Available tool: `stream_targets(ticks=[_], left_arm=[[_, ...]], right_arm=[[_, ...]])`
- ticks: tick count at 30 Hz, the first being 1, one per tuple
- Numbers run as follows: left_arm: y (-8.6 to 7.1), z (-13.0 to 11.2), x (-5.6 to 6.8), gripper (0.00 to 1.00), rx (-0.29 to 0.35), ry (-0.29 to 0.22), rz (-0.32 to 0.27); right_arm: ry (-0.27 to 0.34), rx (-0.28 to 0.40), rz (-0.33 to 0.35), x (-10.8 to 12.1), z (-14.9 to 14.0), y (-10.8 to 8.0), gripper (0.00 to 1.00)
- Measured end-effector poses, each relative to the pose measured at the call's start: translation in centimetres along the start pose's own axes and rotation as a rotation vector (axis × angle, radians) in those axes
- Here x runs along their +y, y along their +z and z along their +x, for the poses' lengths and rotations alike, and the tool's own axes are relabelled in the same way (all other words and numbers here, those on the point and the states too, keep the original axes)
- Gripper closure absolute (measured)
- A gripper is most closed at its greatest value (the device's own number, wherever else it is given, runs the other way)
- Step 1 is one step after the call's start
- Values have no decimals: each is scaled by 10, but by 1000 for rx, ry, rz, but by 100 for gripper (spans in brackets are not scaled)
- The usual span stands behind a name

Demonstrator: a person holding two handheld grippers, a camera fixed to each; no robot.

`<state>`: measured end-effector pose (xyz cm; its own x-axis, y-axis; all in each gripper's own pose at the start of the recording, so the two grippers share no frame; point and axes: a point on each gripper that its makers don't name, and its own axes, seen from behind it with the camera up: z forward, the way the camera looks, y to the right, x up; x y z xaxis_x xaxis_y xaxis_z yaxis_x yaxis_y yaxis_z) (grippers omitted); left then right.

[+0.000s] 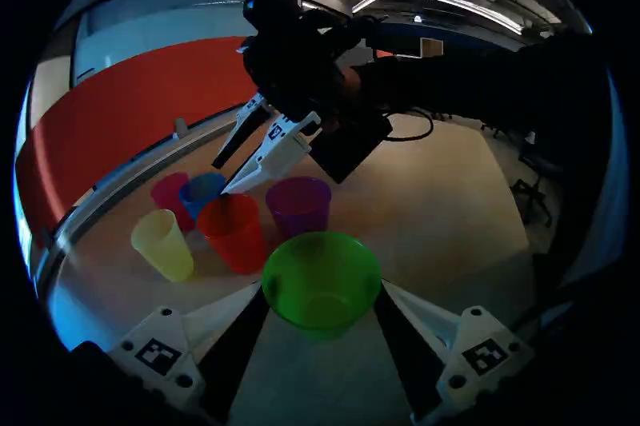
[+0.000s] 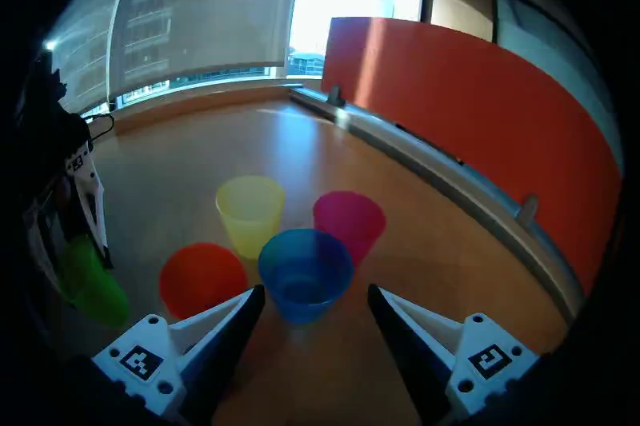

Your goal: Pour water

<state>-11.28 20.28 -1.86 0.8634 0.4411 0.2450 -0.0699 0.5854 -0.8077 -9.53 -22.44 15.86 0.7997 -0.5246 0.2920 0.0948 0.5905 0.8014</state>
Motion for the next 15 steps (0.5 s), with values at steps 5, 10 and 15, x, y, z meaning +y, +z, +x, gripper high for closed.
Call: stream_targets(ticks=[5,10,15], left_arm=[[-3,-2,0,14,-5,-4,1],[-5,-4,0,14,-9,-1,4],[-6,-3,0,14,-7,-3,4]], right_arm=[[-2,-17,13,-3,0,10,0],[-5,-21,21,-6,1,17,0],[-4,-30,24,-6,1,23,0]])
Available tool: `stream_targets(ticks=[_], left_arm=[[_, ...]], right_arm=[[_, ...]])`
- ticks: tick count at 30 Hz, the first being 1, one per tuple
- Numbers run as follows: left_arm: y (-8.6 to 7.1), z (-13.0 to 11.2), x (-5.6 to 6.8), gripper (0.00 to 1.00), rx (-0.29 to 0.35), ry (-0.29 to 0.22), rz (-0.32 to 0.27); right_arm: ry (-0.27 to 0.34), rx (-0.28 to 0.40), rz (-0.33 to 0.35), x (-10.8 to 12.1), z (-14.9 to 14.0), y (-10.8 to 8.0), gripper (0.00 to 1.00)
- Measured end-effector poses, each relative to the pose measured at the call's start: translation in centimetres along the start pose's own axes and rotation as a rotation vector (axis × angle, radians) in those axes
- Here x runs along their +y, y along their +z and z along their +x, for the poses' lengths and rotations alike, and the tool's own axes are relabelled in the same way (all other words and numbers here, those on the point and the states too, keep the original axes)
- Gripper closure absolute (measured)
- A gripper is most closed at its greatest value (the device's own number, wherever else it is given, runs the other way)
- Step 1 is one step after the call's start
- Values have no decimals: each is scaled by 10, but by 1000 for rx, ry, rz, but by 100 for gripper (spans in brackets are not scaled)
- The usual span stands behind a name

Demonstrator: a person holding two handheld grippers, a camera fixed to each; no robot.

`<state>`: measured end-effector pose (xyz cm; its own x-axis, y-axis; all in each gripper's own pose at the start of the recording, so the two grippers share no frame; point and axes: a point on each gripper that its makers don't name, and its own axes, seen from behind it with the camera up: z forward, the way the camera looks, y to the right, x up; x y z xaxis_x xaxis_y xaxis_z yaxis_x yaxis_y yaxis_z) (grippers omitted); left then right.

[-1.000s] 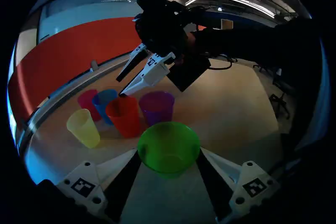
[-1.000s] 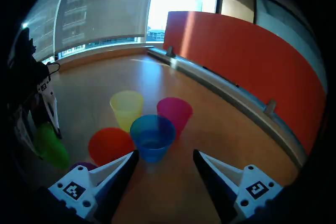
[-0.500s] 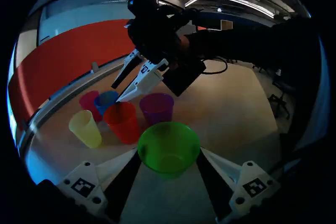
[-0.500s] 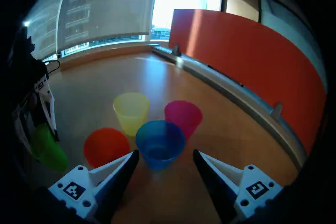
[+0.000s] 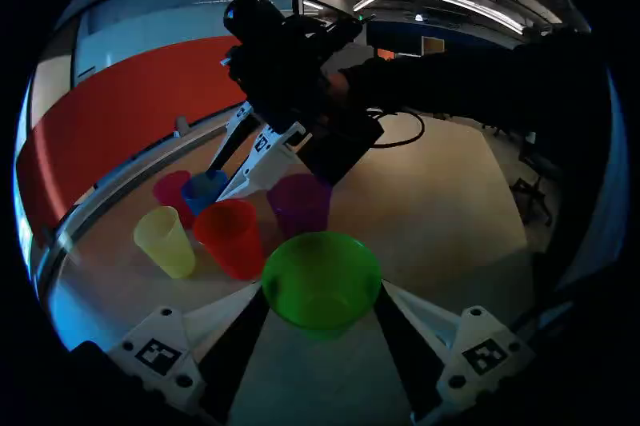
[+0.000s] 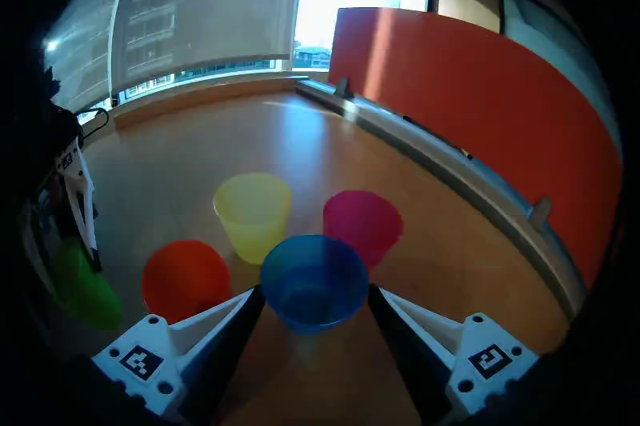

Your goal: Pour water

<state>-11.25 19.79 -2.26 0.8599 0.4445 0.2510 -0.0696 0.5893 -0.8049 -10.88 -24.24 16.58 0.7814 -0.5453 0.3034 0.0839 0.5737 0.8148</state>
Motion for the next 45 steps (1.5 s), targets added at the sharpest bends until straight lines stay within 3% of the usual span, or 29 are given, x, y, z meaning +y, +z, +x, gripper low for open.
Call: stream_targets(ticks=[18,33,45], left_arm=[[0,0,-3,14,5,-8,3],[1,3,-6,14,27,-22,19],[-4,12,-9,14,58,-30,43]], right_arm=[[36,-3,12,-3,2,13,7],[55,9,-16,0,0,7,8],[75,114,-40,-2,25,-9,9]])
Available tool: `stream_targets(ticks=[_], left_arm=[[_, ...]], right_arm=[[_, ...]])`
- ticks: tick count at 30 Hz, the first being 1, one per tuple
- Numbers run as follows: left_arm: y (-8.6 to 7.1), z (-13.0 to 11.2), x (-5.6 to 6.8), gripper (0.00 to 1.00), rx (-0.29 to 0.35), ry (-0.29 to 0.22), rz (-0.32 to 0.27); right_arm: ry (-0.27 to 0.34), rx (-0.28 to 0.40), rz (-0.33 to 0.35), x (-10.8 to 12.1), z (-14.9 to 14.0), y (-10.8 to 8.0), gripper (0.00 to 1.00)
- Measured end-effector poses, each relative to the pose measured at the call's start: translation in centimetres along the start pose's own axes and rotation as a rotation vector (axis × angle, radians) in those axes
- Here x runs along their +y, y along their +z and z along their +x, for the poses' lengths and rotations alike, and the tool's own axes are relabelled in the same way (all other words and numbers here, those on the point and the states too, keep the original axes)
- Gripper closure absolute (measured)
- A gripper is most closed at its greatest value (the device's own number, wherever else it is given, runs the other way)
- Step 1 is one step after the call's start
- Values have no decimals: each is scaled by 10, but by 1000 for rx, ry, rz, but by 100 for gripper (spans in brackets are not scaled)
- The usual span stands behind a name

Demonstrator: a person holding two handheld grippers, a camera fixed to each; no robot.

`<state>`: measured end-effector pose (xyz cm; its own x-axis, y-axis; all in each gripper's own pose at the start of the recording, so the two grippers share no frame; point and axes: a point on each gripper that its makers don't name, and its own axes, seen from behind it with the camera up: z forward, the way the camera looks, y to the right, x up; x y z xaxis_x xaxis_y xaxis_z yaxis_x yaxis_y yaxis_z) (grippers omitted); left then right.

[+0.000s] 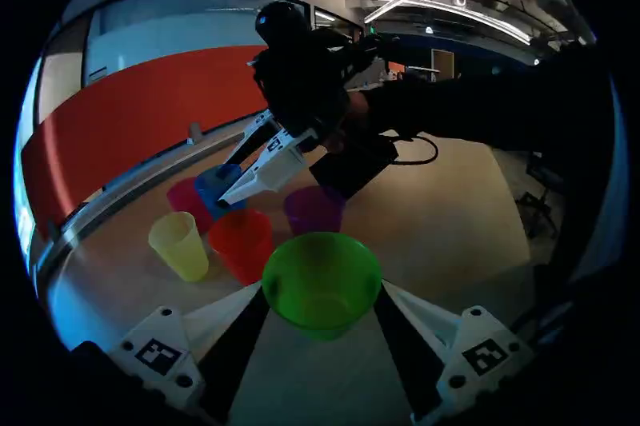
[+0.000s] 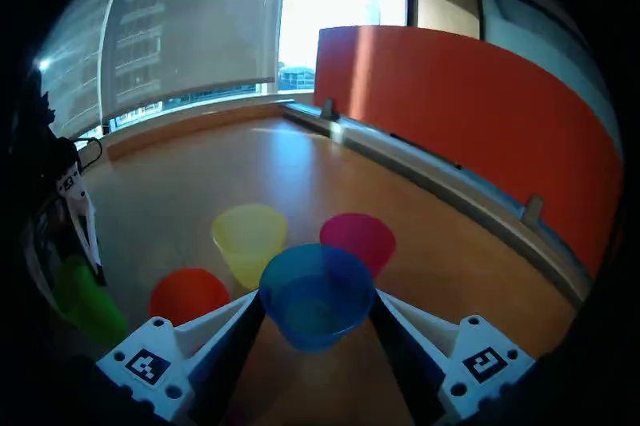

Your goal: Pour water

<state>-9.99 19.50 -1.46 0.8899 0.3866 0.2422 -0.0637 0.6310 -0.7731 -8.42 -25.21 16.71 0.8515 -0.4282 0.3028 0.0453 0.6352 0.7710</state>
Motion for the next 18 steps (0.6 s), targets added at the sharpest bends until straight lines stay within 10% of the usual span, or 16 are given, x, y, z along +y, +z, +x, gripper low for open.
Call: stream_targets(ticks=[18], left_arm=[[-10,38,-8,14,99,-38,47]], right_arm=[[26,264,-31,-19,68,-47,9]])
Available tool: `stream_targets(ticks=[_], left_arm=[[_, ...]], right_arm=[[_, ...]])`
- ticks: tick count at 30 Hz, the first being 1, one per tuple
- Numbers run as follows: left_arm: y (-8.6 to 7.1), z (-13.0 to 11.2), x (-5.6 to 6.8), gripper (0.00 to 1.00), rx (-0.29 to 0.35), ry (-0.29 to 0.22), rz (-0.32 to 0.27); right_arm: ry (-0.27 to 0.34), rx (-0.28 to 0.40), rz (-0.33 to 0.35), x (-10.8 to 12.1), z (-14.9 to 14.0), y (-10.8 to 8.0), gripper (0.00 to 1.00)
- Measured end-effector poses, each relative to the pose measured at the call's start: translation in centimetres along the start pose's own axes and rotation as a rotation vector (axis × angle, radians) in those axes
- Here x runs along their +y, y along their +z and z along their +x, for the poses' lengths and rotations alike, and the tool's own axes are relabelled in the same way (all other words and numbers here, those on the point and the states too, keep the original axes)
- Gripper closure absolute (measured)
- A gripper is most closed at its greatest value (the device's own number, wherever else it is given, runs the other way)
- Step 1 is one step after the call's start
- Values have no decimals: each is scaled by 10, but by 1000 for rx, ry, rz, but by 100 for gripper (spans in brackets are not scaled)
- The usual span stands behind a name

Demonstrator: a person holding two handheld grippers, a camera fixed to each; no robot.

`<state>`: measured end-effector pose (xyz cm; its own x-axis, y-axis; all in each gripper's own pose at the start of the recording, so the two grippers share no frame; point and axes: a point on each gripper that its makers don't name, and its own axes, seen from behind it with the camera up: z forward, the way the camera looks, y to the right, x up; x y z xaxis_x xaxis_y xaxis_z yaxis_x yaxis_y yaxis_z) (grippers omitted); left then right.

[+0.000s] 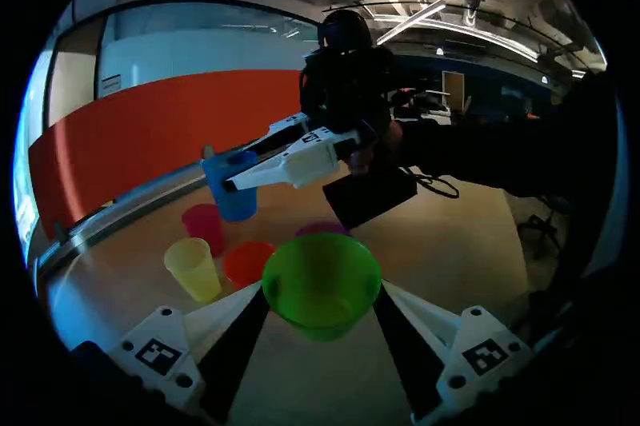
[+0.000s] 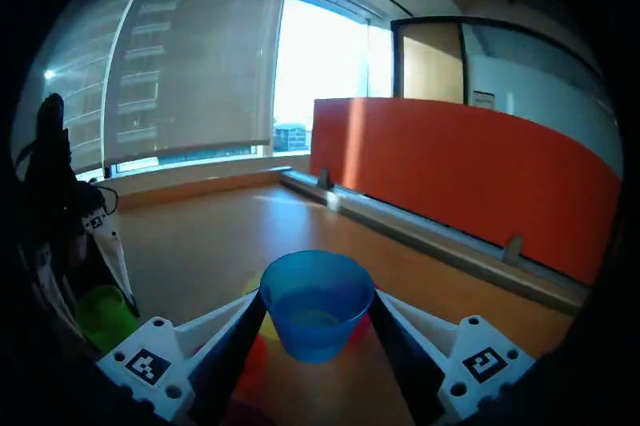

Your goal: Pour water

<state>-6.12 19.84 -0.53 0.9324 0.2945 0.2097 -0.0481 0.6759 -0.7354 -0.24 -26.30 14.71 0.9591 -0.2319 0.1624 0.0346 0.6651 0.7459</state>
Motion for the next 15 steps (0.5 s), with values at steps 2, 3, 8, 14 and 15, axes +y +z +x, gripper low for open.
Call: stream_targets(ticks=[2,3,8,14,15], left_arm=[[-2,5,0,14,11,-7,4],[-3,7,0,14,17,-11,6],[-9,22,1,14,59,-18,23],[-17,44,6,14,126,-30,36],[-18,48,7,14,138,-33,38]], right_arm=[[8,27,-5,-2,9,-6,9],[12,39,-8,-3,14,-9,9],[19,94,-27,-8,31,-28,9],[23,139,-51,-16,43,-55,9],[25,144,-55,-17,44,-60,9]])
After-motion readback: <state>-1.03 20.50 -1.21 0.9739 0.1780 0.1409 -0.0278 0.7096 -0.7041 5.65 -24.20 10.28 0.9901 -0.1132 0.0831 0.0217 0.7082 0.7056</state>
